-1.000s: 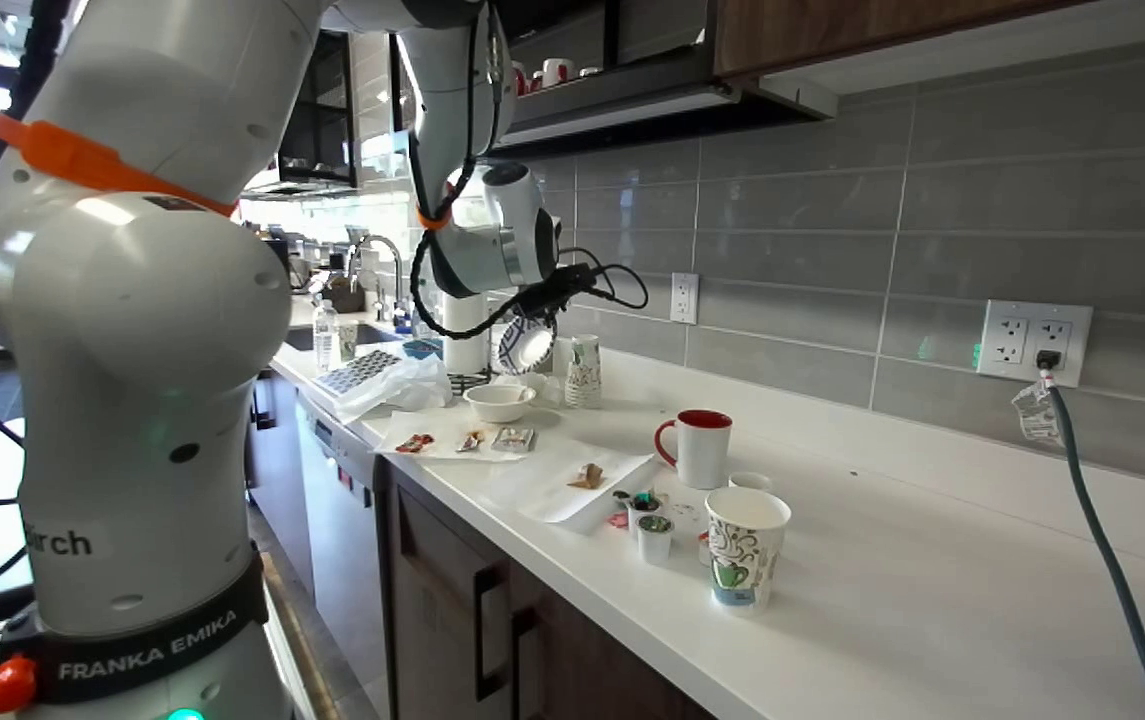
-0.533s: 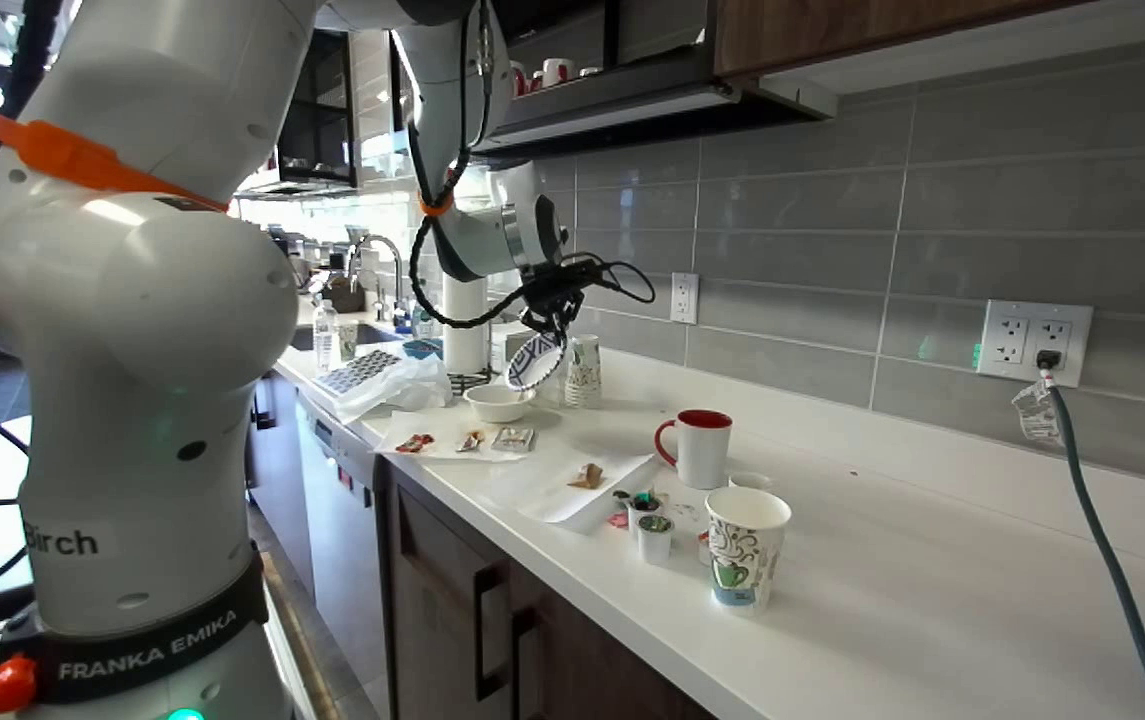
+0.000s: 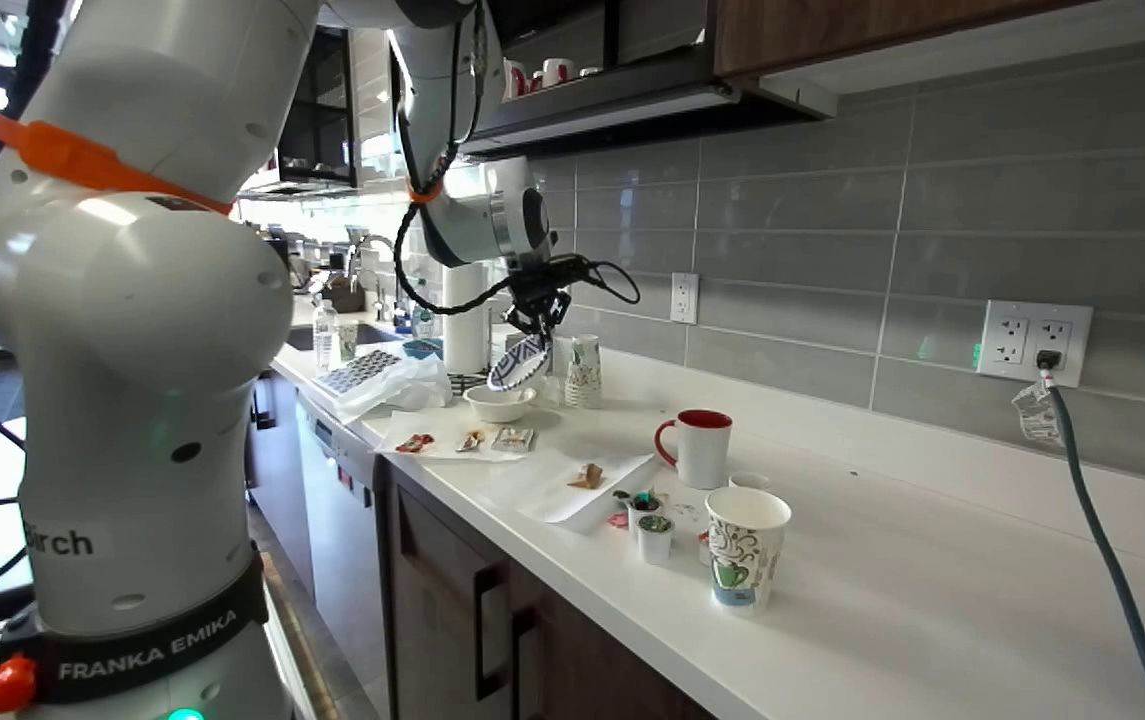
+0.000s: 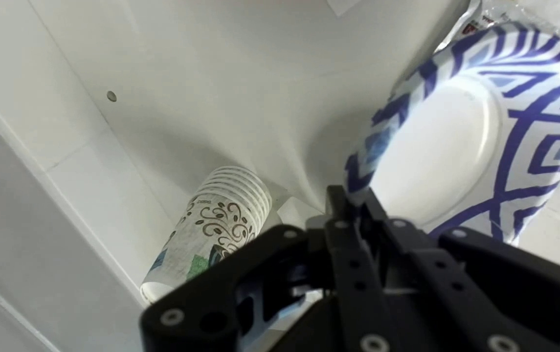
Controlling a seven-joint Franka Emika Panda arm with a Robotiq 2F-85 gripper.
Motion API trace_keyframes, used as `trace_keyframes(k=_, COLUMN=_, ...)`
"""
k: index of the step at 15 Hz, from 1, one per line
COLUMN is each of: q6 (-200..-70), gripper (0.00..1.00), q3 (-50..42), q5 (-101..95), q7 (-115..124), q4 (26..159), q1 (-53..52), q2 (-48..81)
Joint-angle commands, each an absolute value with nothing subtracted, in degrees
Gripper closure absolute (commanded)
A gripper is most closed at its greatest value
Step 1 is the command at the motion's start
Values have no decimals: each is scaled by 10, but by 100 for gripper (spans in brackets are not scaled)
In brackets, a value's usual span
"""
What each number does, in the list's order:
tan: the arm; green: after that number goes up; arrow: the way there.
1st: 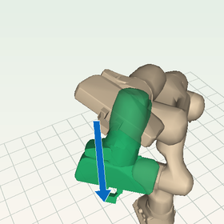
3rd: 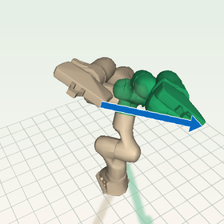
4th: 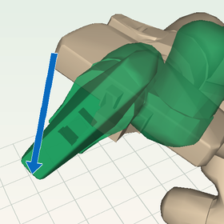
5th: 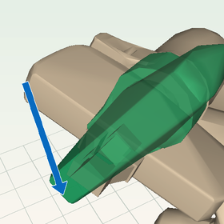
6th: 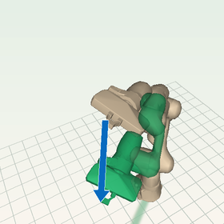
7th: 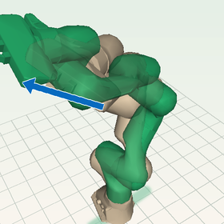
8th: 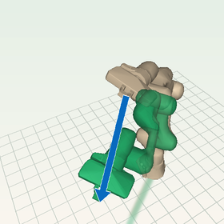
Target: Pick up the plate on the right and pour its contents into the plate on the left
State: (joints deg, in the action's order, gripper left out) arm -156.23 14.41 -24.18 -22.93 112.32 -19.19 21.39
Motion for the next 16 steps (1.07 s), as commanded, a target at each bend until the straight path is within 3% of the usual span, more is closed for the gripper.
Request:
trace_keyframes(k=1, q6=-1550, gripper=98, q3=172, q5=-186, q7=-314, q4=1125, q1=-132, q2=216)
trace_keyframes(k=6, q6=-1512, gripper=98, q3=179, q5=-119, q7=-392, q4=1068, q1=-77, q2=259)
trace_keyframes(k=7, q6=-1545, gripper=92, q3=165, q5=-149, q7=-357, q4=1118, q1=-99, q2=220)
trace_keyframes(k=16, q6=-1457, gripper=98, q3=133, q5=-150, q7=-321, q4=1043, q1=-108, q2=272)
